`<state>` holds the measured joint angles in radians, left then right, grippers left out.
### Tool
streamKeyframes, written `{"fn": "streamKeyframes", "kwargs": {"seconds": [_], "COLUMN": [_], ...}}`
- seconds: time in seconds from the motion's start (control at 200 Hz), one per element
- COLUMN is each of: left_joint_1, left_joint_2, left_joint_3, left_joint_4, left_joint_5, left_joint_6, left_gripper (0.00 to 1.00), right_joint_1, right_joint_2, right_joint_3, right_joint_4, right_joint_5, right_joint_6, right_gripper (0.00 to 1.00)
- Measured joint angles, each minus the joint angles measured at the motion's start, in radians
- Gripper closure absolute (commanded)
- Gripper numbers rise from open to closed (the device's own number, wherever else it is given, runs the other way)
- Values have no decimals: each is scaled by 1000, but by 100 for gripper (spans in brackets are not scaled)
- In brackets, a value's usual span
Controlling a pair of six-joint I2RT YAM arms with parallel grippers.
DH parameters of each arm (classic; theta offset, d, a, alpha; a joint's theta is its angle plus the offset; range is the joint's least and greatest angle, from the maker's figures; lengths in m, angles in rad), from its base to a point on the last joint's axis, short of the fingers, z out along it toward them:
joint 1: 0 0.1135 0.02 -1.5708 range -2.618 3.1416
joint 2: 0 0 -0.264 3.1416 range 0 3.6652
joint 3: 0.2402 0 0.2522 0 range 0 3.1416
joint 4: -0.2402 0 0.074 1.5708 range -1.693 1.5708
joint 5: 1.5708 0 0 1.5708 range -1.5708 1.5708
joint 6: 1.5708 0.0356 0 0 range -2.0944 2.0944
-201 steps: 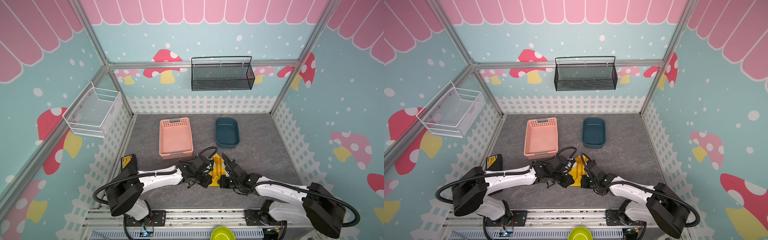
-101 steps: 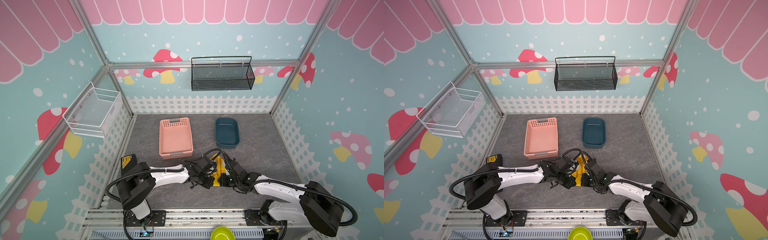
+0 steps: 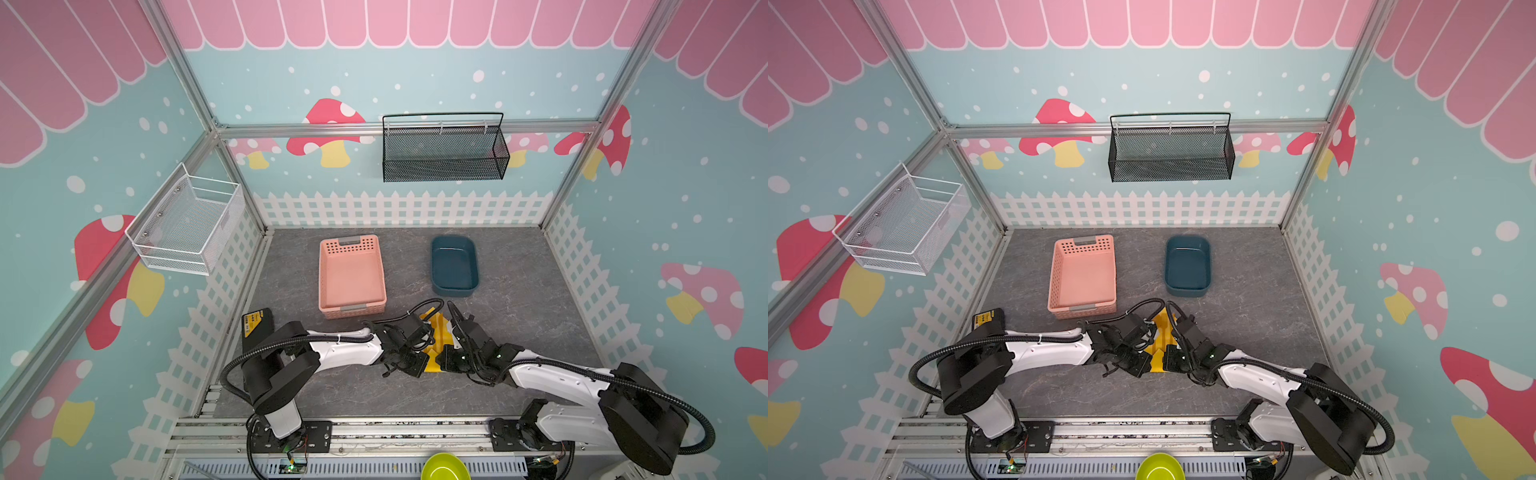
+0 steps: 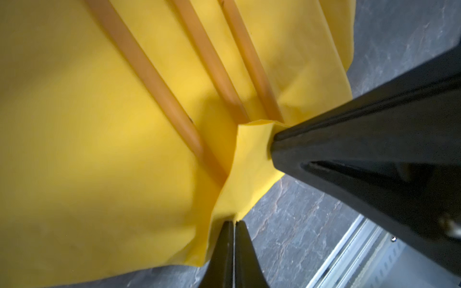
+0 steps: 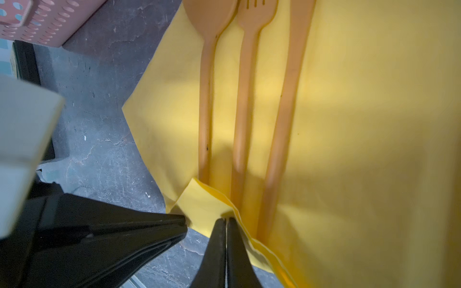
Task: Place the utensils on the paper napkin and roll it up
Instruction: 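Lift and fold the near napkin edge over the utensil handles with both grippers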
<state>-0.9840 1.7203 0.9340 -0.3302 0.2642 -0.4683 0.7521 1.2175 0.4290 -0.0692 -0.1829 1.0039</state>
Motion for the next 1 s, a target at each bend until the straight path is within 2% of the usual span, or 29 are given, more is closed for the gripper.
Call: {"fn": "streamKeyframes", "kwargs": {"seconds": [0.755, 0.996], "left_joint_1": [10, 13], "left_joint_2": [15, 15], "left_joint_3": [3, 3], "left_joint_4": [-13, -14], "left_joint_5": [-10, -10], "left_joint_6": [-23, -26], "left_gripper": [93, 93], "right_joint_1": [-80, -98], "right_joint_2": [-171, -165], "right_joint_3": [-70, -80], "right_joint_4": [-95, -108], "right_joint_5": [-41, -62], "right_joint_6": [2, -13], "right_gripper": [92, 92]}}
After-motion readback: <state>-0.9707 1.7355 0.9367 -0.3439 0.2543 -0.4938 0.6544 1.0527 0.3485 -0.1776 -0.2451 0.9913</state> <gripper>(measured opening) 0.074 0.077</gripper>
